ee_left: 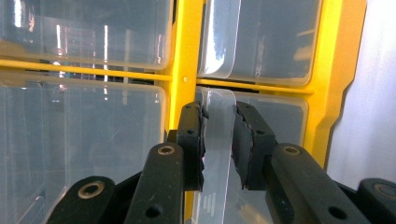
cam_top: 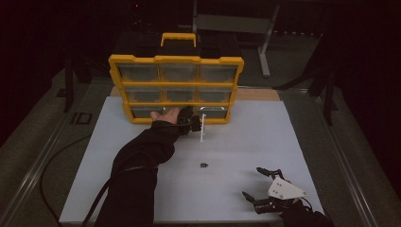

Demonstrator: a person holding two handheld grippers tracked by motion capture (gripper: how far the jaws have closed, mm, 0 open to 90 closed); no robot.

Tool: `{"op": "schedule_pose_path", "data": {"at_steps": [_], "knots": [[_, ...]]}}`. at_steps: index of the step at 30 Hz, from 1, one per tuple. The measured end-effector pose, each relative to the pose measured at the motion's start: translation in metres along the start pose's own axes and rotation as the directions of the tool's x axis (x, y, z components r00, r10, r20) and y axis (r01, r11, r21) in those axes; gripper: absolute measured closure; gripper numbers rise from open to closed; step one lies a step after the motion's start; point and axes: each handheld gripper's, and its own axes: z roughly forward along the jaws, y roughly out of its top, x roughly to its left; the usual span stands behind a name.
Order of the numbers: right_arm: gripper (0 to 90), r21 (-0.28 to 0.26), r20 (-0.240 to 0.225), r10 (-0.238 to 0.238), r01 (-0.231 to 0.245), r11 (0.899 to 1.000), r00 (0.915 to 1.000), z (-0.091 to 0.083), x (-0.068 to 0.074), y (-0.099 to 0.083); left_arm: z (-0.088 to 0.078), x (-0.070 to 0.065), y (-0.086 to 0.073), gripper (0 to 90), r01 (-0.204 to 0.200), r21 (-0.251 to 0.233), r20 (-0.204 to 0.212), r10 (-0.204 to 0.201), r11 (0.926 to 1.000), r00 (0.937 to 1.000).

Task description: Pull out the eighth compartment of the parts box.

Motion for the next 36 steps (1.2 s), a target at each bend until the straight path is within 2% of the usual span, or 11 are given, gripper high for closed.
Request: {"op": "schedule_pose_path", "data": {"at_steps": [2, 10, 16, 19, 23, 25, 32, 36], "knots": [[8.4, 0.003, 0.000, -0.006, 0.006, 1.000, 1.0000, 0.000, 0.000, 0.000, 0.000, 0.000, 0.000, 73.7, -0.004, -0.001, -0.004, 0.004, 1.0000, 1.0000], [8.4, -0.003, 0.004, 0.003, -0.003, 1.000, 1.0000, -0.001, -0.002, -0.001, -0.001, 0.005, 0.002, 74.4, -0.035, 0.015, 0.034, 0.035, 0.9993, 0.9988], [8.4, -0.006, 0.002, 0.002, -0.002, 1.000, 1.0000, -0.002, -0.003, -0.001, -0.003, 0.008, 0.003, 74.7, -0.059, 0.019, 0.037, 0.058, 0.9981, 0.9976], [8.4, -0.004, 0.001, 0.003, -0.003, 1.000, 1.0000, -0.002, -0.002, -0.001, -0.005, 0.010, 0.003, 75.0, -0.071, 0.023, 0.052, 0.070, 0.9972, 0.9962], [8.4, -0.003, 0.002, 0.002, -0.002, 1.000, 1.0000, -0.002, -0.002, -0.001, -0.005, 0.011, 0.003, 74.8, -0.070, 0.026, 0.060, 0.068, 0.9972, 0.9959], [8.4, -0.002, -0.001, 0.010, -0.010, 1.000, 1.0000, -0.002, -0.002, -0.001, -0.005, 0.013, 0.003, 74.5, -0.058, 0.022, 0.094, 0.055, 0.9981, 0.9940], [8.4, -0.010, 0.000, 0.011, -0.011, 1.000, 0.9999, -0.002, -0.003, -0.001, -0.005, 0.015, 0.003, 74.4, -0.031, 0.020, 0.110, 0.029, 0.9993, 0.9935], [8.4, -0.010, 0.001, 0.014, -0.014, 1.000, 0.9999, -0.002, -0.004, -0.001, -0.006, 0.015, 0.003, 74.5, -0.035, 0.020, 0.117, 0.033, 0.9992, 0.9926]]}}
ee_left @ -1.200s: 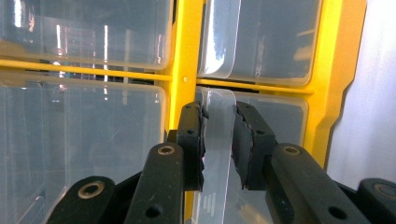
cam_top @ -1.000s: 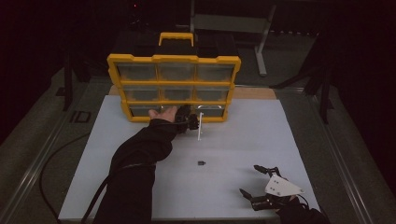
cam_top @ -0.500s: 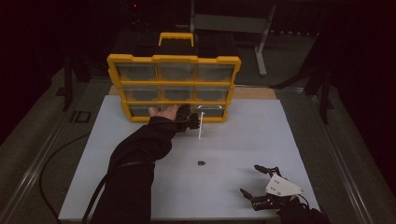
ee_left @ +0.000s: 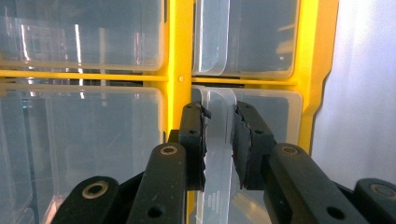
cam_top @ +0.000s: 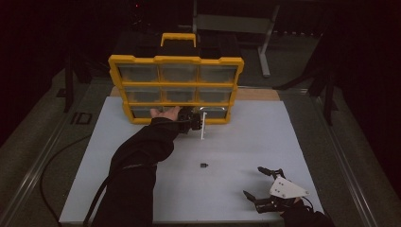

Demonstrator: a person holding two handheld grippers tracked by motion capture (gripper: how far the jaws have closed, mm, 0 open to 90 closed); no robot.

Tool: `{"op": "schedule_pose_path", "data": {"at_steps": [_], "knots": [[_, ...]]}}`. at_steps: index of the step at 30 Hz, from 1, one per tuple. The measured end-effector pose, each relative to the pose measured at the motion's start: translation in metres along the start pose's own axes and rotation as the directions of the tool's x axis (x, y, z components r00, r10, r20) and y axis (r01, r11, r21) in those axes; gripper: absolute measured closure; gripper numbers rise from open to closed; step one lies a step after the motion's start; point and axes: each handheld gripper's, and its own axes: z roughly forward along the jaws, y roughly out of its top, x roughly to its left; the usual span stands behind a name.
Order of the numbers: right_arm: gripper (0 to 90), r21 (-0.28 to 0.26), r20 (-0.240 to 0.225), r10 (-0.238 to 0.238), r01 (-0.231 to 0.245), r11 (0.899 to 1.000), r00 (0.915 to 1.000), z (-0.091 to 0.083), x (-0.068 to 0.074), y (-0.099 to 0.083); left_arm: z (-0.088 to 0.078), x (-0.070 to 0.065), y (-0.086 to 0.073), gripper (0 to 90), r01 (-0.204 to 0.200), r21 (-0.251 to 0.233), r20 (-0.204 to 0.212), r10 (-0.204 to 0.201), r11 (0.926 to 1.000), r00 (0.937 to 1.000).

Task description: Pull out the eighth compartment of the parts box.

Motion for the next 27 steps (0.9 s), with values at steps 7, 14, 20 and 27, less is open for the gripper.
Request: {"op": "schedule_pose_path", "data": {"at_steps": [7, 14, 20, 27], "knots": [[8.4, -0.005, 0.004, 0.009, -0.009, 1.000, 1.0000, -0.001, -0.001, 0.000, -0.004, -0.001, 0.000, 74.5, -0.009, -0.003, 0.005, 0.009, 1.0000, 1.0000], [8.4, -0.006, 0.006, 0.010, -0.010, 1.000, 0.9999, -0.001, -0.001, 0.000, -0.007, -0.002, -0.001, 74.5, -0.014, -0.006, 0.015, 0.014, 0.9999, 0.9998], [8.4, -0.005, 0.007, 0.009, -0.009, 1.000, 0.9999, -0.001, -0.001, 0.000, -0.010, -0.002, -0.001, 74.5, -0.018, -0.009, 0.027, 0.018, 0.9998, 0.9995], [8.4, -0.007, 0.008, 0.011, -0.011, 1.000, 0.9999, -0.001, -0.001, 0.000, -0.014, -0.003, 0.000, 74.6, -0.019, -0.009, 0.030, 0.020, 0.9998, 0.9993]]}}
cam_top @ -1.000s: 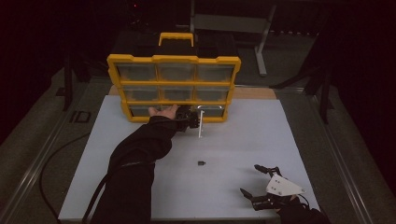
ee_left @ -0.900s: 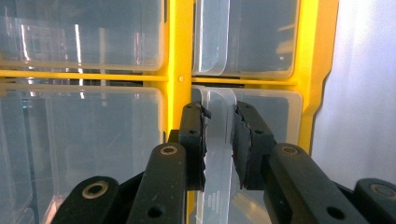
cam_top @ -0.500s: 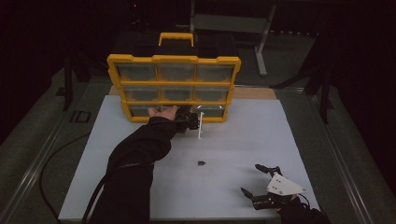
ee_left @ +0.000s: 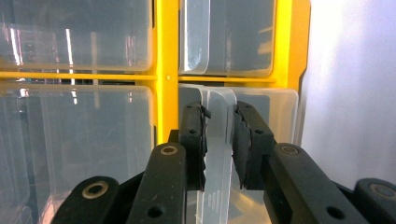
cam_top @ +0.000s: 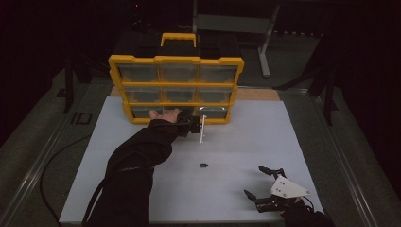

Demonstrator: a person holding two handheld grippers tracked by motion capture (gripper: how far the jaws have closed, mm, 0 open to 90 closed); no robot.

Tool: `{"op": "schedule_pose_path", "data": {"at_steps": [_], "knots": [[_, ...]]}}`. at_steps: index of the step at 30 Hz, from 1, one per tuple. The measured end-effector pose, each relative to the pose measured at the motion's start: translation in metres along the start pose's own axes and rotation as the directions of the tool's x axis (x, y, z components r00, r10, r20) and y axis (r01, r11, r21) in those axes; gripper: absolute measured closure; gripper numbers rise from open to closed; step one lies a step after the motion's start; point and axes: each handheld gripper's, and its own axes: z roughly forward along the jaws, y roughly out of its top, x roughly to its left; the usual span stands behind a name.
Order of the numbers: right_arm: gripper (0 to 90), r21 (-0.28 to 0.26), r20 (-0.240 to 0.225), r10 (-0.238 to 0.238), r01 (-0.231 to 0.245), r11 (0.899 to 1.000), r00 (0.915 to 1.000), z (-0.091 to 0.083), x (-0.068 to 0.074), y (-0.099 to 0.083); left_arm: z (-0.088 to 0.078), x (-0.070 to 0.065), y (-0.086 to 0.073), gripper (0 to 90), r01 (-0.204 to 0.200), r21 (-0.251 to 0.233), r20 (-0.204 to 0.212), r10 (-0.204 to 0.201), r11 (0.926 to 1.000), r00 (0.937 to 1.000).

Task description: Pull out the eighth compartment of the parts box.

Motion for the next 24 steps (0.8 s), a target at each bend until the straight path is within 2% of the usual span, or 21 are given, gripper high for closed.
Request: {"op": "schedule_pose_path", "data": {"at_steps": [24], "knots": [[8.4, 0.005, 0.005, -0.003, 0.003, 1.000, 1.0000, 0.000, 0.000, 0.000, -0.019, -0.012, 0.000, 74.6, -0.016, -0.016, -0.007, 0.016, 0.9998, 0.9998]]}}
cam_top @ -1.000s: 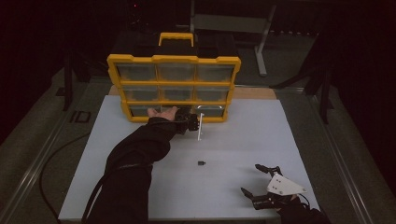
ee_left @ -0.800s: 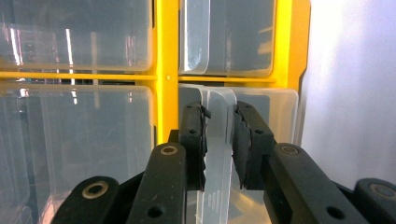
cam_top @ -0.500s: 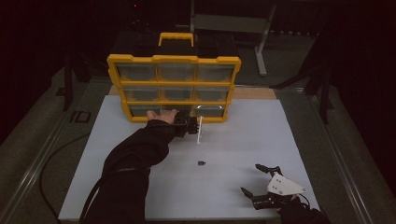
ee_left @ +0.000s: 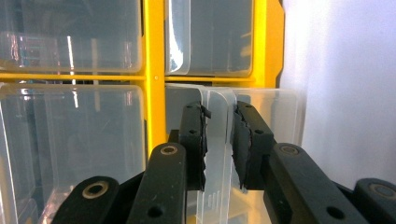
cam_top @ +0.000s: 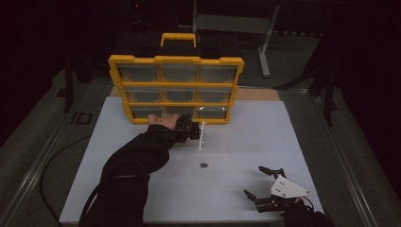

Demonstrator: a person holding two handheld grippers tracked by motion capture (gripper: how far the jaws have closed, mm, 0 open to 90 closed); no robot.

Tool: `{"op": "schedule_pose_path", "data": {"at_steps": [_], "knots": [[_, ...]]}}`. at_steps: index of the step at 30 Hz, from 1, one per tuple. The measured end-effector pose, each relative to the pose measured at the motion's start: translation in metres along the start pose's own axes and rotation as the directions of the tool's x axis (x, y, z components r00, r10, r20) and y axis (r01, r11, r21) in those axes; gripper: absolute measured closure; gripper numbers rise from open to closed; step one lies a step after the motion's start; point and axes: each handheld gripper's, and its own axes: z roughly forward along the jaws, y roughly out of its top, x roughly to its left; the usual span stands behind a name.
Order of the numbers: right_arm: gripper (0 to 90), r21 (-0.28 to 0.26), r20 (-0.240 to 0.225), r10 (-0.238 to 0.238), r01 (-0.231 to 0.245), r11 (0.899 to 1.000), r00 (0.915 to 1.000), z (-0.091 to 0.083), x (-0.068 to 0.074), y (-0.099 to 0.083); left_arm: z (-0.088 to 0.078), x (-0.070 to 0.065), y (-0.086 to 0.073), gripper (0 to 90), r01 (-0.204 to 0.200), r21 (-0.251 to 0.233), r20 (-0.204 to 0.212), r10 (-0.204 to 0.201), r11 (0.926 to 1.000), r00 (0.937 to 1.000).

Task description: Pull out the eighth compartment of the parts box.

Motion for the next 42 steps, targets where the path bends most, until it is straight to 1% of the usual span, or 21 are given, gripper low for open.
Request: {"op": "schedule_pose_path", "data": {"at_steps": [2, 3, 6, 10, 11, 13, 14, 17, 18, 24, 25, 28, 29, 31, 32, 35, 38, 39, 40, 42], "knots": [[8.4, -0.002, -0.001, 0.005, -0.005, 1.000, 1.0000, 0.000, 0.001, 0.000, 0.000, 0.000, 0.001, 74.6, 0.000, 0.004, -0.001, 0.000, 1.0000, 1.0000], [8.4, 0.001, -0.001, -0.002, 0.002, 1.000, 1.0000, 0.000, 0.000, 0.000, 0.000, 0.000, 0.001, 74.6, -0.001, 0.007, 0.000, 0.001, 1.0000, 1.0000], [8.4, 0.001, 0.002, -0.001, 0.001, 1.000, 1.0000, 0.000, 0.000, 0.000, -0.001, 0.000, 0.002, 74.6, 0.006, 0.001, 0.007, -0.006, 1.0000, 1.0000], [8.4, 0.002, -0.002, -0.004, 0.004, 1.000, 1.0000, 0.000, 0.000, 0.000, -0.007, -0.001, 0.004, 74.7, 0.000, 0.000, 0.015, 0.000, 1.0000, 0.9999], [8.4, 0.002, -0.003, -0.004, 0.004, 1.000, 1.0000, 0.000, 0.000, 0.000, -0.008, -0.002, 0.004, 74.6, 0.004, -0.007, 0.013, -0.004, 1.0000, 0.9999], [8.4, 0.000, -0.001, -0.004, 0.004, 1.000, 1.0000, 0.000, 0.000, 0.000, -0.010, -0.002, 0.005, 74.7, -0.006, 0.000, 0.015, 0.006, 1.0000, 0.9999], [8.4, -0.001, 0.001, -0.001, 0.001, 1.000, 1.0000, 0.000, 0.001, 0.000, -0.011, -0.003, 0.005, 74.6, 0.003, -0.008, 0.014, -0.003, 1.0000, 0.9999], [8.4, 0.000, 0.000, 0.000, 0.000, 1.000, 1.0000, 0.000, 0.001, 0.000, -0.012, -0.004, 0.006, 74.6, 0.003, -0.006, 0.019, -0.003, 1.0000, 0.9998], [8.4, 0.001, -0.002, -0.007, 0.007, 1.000, 1.0000, 0.000, 0.001, 0.000, -0.014, -0.004, 0.006, 74.6, 0.015, -0.007, 0.025, -0.015, 0.9999, 0.9996], [8.4, 0.001, -0.001, -0.003, 0.003, 1.000, 1.0000, 0.000, 0.000, 0.000, -0.019, -0.007, 0.010, 74.6, 0.023, -0.003, 0.025, -0.023, 0.9997, 0.9994], [8.4, 0.001, -0.001, -0.001, 0.001, 1.000, 1.0000, 0.000, 0.001, 0.000, -0.019, -0.007, 0.011, 74.5, 0.034, -0.009, 0.026, -0.034, 0.9994, 0.9991], [8.4, -0.001, 0.000, -0.003, 0.003, 1.000, 1.0000, 0.000, 0.000, 0.000, -0.020, -0.008, 0.012, 74.6, 0.029, -0.001, 0.028, -0.029, 0.9996, 0.9992], [8.4, 0.000, -0.002, -0.005, 0.005, 1.000, 1.0000, 0.000, 0.000, 0.000, -0.021, -0.008, 0.011, 74.5, 0.042, -0.006, 0.028, -0.041, 0.9991, 0.9987], [8.4, 0.000, -0.003, -0.005, 0.005, 1.000, 1.0000, 0.000, 0.000, 0.000, -0.023, -0.009, 0.012, 74.5, 0.036, -0.005, 0.027, -0.036, 0.9993, 0.9990], [8.4, 0.000, -0.002, -0.005, 0.005, 1.000, 1.0000, 0.000, 0.000, 0.000, -0.023, -0.010, 0.012, 74.5, 0.041, -0.007, 0.027, -0.040, 0.9992, 0.9988], [8.4, 0.000, -0.003, -0.006, 0.006, 1.000, 1.0000, 0.000, 0.001, 0.000, -0.024, -0.011, 0.013, 74.5, 0.038, -0.004, 0.025, -0.038, 0.9993, 0.9990], [8.4, -0.001, -0.002, -0.003, 0.003, 1.000, 1.0000, 0.000, 0.001, 0.000, -0.026, -0.011, 0.013, 74.5, 0.042, -0.007, 0.031, -0.042, 0.9991, 0.9986], [8.4, -0.001, -0.001, -0.003, 0.003, 1.000, 1.0000, 0.000, 0.001, 0.000, -0.027, -0.010, 0.013, 74.5, 0.052, -0.010, 0.032, -0.052, 0.9986, 0.9981], [8.4, -0.001, 0.000, -0.004, 0.004, 1.000, 1.0000, 0.000, 0.001, 0.001, -0.028, -0.010, 0.014, 74.6, 0.038, -0.004, 0.033, -0.038, 0.9993, 0.9987], [8.4, -0.002, 0.000, -0.004, 0.004, 1.000, 1.0000, 0.000, 0.001, 0.001, -0.029, -0.011, 0.014, 74.5, 0.044, -0.006, 0.034, -0.044, 0.9990, 0.9985]]}}
